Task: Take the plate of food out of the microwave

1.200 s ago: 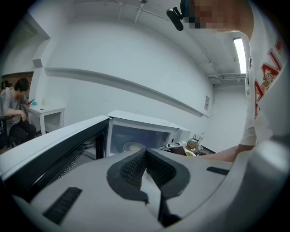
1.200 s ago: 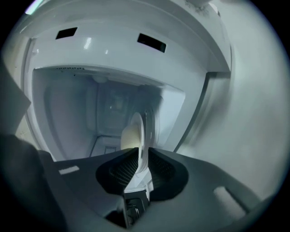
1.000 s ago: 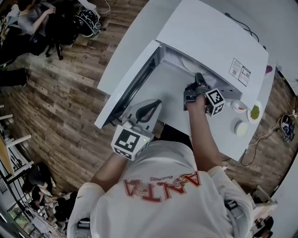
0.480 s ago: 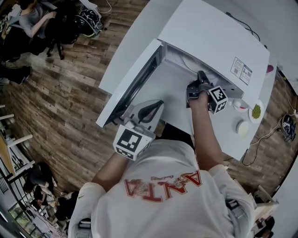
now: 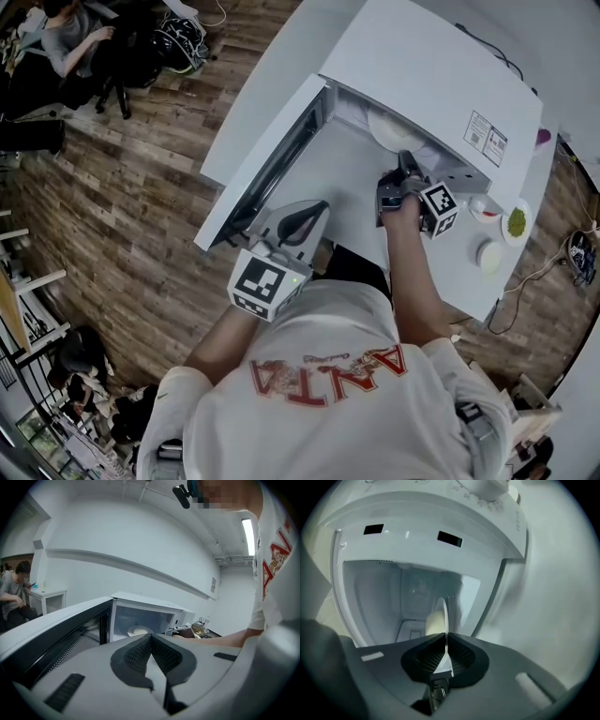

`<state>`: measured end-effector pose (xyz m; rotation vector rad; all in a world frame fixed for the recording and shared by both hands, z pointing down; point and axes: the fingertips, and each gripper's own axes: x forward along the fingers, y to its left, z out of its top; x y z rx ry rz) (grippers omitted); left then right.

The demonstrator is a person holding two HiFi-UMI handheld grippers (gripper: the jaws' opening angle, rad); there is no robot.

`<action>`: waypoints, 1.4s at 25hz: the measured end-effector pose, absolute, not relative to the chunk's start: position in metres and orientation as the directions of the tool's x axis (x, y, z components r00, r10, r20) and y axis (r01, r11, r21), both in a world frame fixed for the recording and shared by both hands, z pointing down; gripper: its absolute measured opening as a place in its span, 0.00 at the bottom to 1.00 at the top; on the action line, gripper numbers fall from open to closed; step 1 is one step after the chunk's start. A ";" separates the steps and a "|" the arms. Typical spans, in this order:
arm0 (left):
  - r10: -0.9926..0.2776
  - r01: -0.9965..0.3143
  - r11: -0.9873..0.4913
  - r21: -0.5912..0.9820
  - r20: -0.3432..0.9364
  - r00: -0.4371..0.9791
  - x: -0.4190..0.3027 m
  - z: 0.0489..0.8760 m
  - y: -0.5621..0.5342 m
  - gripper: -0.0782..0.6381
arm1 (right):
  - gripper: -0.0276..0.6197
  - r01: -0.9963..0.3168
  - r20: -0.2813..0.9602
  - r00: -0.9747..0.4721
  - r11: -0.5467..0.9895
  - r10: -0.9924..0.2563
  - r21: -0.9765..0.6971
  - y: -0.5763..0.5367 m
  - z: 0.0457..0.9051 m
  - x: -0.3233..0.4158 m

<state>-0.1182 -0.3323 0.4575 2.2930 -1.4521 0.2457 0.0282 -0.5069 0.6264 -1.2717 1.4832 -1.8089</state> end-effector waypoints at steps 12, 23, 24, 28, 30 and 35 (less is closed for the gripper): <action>-0.807 -0.893 -0.374 0.251 0.387 0.447 -0.115 0.462 -0.325 0.12 | 0.09 -0.148 0.307 -0.475 -0.269 -0.825 -0.952 -0.518 0.633 0.023; -0.827 -0.893 -0.351 0.280 0.355 0.436 -0.123 0.450 -0.314 0.12 | 0.07 -0.115 0.227 -0.475 -0.196 -0.850 -0.974 -0.512 0.617 0.026; -0.827 -0.892 -0.353 0.281 0.352 0.438 -0.123 0.449 -0.311 0.12 | 0.07 -0.113 0.219 -0.475 -0.188 -0.852 -0.976 -0.508 0.614 0.026; -0.828 -0.886 -0.370 0.279 0.335 0.450 -0.124 0.443 -0.295 0.12 | 0.07 -0.116 0.196 -0.485 -0.160 -0.852 -0.980 -0.485 0.598 0.026; -0.826 -0.881 -0.384 0.278 0.324 0.462 -0.123 0.439 -0.285 0.12 | 0.07 -0.118 0.188 -0.492 -0.149 -0.850 -0.982 -0.470 0.591 0.026; -0.807 -0.856 -0.441 0.268 0.300 0.509 -0.117 0.433 -0.266 0.12 | 0.07 -0.133 0.209 -0.494 -0.164 -0.844 -0.977 -0.427 0.588 0.034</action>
